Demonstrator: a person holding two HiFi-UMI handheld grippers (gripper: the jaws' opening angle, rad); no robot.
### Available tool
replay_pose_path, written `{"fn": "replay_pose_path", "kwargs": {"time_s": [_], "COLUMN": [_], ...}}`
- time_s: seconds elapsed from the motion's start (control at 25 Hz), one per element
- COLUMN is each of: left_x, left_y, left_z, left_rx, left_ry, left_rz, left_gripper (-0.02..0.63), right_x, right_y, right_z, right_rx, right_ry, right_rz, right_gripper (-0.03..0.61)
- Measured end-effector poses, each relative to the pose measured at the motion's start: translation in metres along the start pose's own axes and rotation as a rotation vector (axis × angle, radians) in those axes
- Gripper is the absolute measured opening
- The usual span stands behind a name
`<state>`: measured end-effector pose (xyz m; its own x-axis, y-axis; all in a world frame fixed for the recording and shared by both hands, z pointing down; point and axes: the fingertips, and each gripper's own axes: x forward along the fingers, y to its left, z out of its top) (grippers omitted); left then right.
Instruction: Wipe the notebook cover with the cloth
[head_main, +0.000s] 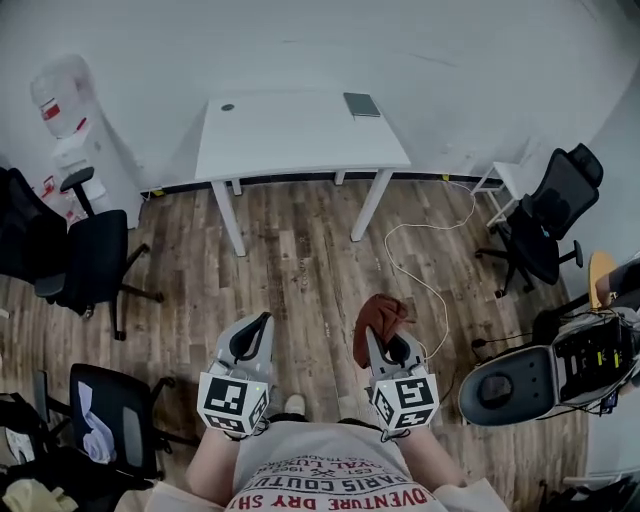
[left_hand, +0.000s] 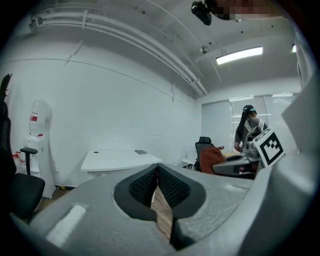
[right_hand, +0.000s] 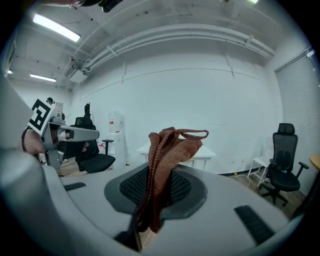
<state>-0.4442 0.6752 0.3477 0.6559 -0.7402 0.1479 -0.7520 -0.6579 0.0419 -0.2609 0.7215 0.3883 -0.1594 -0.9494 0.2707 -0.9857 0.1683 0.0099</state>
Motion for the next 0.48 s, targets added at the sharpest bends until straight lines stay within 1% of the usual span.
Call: {"fn": "replay_pose_path", "kwargs": {"time_s": [0.2,0.32,0.48], "left_x": [0.018,0.047,0.092], "left_y": [0.033,0.042,0.053], "left_z": [-0.010,-0.011,-0.008], "left_rx": [-0.025,-0.033,-0.029], "left_ry": [0.027,0.047,0.061], "left_rz": [0.019,0.031,0.062], "left_gripper": [0.011,0.011,0.011], "right_x": [0.037,0.065,0.110], "right_y": [0.000,-0.020,-0.050], "right_z": [-0.002,-0.001,0.003], "right_rx": [0.005,0.019,0.023], "right_ry": [0.027,0.044,0.053], "right_rz": [0.008,0.018,0.055], "right_gripper": [0.080,0.080,0.080]}}
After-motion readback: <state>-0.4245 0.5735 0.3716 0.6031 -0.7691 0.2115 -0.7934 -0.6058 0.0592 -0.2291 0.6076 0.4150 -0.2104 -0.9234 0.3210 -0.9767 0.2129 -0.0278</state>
